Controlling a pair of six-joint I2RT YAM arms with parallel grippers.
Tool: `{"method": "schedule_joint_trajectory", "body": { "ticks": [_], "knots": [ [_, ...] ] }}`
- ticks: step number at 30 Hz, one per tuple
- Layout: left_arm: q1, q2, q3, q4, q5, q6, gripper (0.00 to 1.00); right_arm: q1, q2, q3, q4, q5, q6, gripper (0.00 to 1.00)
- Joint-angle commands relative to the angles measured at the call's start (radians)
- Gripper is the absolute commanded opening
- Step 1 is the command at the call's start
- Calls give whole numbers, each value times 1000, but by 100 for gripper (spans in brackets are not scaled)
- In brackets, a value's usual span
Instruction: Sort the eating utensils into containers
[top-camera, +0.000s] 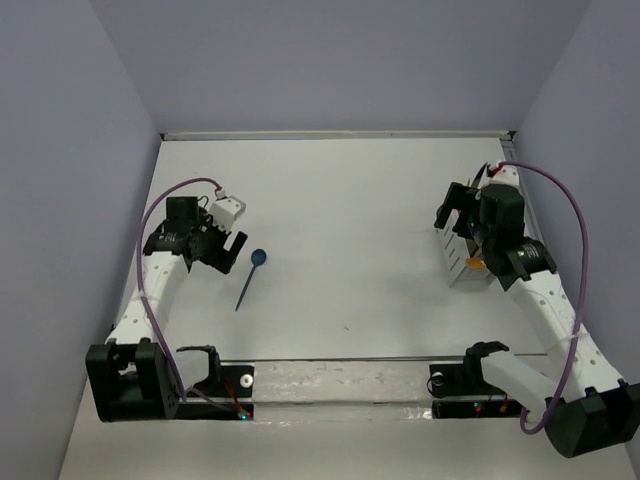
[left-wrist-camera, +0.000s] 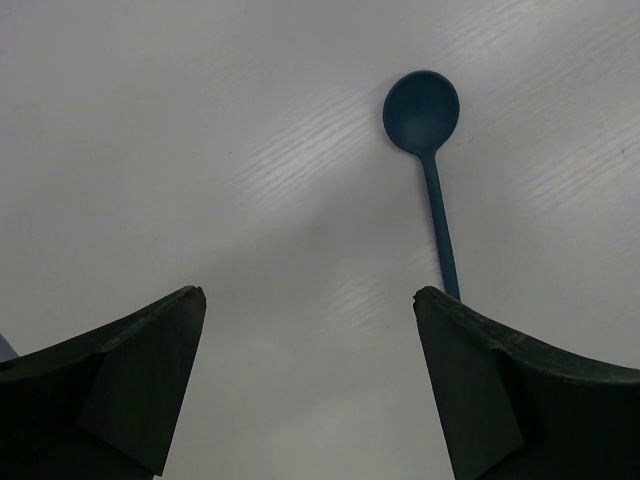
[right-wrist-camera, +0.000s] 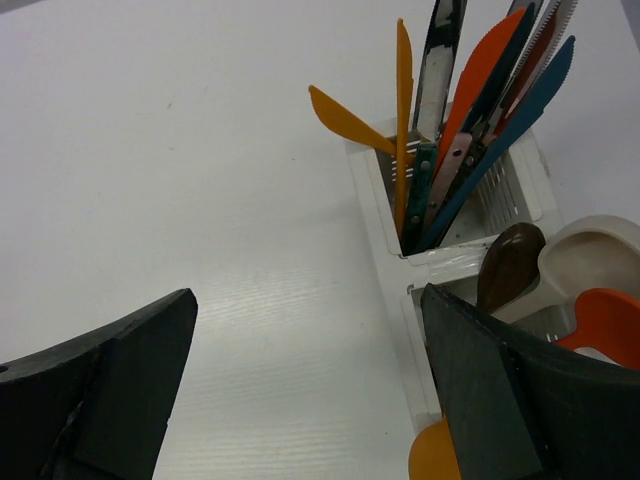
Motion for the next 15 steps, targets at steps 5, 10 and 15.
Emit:
{"method": "schedule_joint_trajectory", "body": {
  "ticks": [5,10,15],
  "knots": [
    [-28,103,-13,-90,118,111,99,-1,-10,23,-20,-53,-5,100],
    [-196,198,-62,-59,0,39,99,-1,-17,17,-20,-45,-3,100],
    [-307,209,-180,36,-127,31,99,-1,-3,19,-18,-39,-6,100]
  ]
}}
